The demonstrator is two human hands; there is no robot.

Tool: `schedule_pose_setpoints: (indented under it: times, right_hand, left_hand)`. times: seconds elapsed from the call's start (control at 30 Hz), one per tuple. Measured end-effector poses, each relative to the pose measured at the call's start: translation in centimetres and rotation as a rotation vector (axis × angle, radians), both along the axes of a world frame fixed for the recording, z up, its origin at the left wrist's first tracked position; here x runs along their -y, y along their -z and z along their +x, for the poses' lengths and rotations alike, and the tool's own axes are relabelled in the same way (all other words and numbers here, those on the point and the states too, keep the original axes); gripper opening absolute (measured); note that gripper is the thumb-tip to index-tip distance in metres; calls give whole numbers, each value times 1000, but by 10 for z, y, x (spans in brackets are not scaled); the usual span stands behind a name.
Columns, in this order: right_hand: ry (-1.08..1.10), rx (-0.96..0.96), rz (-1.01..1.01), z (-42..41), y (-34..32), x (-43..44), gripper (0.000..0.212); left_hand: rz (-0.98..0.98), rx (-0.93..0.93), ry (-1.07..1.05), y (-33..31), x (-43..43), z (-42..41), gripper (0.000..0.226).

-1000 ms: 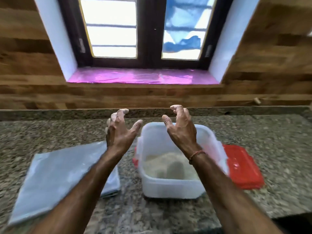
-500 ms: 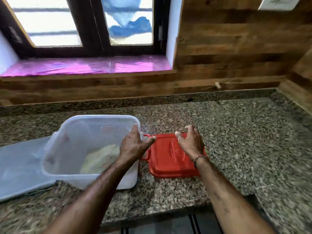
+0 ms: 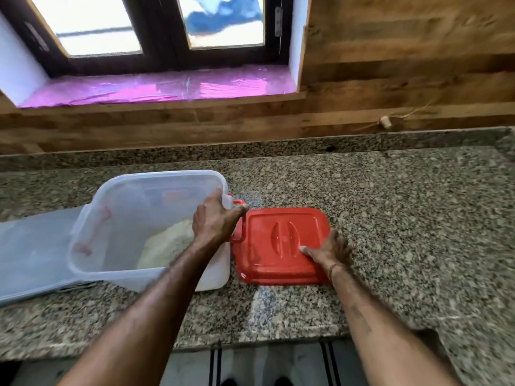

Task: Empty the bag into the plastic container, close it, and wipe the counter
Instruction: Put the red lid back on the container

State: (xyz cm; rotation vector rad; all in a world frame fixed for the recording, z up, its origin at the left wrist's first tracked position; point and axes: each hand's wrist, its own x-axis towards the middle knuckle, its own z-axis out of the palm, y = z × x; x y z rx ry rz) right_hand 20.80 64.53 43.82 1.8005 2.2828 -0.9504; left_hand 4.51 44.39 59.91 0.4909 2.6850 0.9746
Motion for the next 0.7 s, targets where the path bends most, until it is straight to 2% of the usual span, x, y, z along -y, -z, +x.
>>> schedule_pose_setpoints:
  times: [0.2,0.23,0.33,0.4,0.5,0.7]
  right_hand:
    - [114,-84,-55,-6,1,-1,99]
    - [179,-149,-92,-4,0,-4,95]
    - [394,-512,-337,5,-2,-12,77]
    - [465,-669,-469,12,-6,-10,72]
    - [518,-792,-487,24,-14,-10,69]
    - [597,-1002,-569,60,-43,-36,67]
  left_hand:
    - [28,13,-23,2,-5,-3,43]
    - [25,12,-23,2,-5,-4,44]
    - [13,4,-30,5,-8,-8,45]
    - [16,8,-26,5,-9,-9,46]
    - [28,25,-27,7,-10,-11,51]
    - [56,58,-49,6,-10,-11,80]
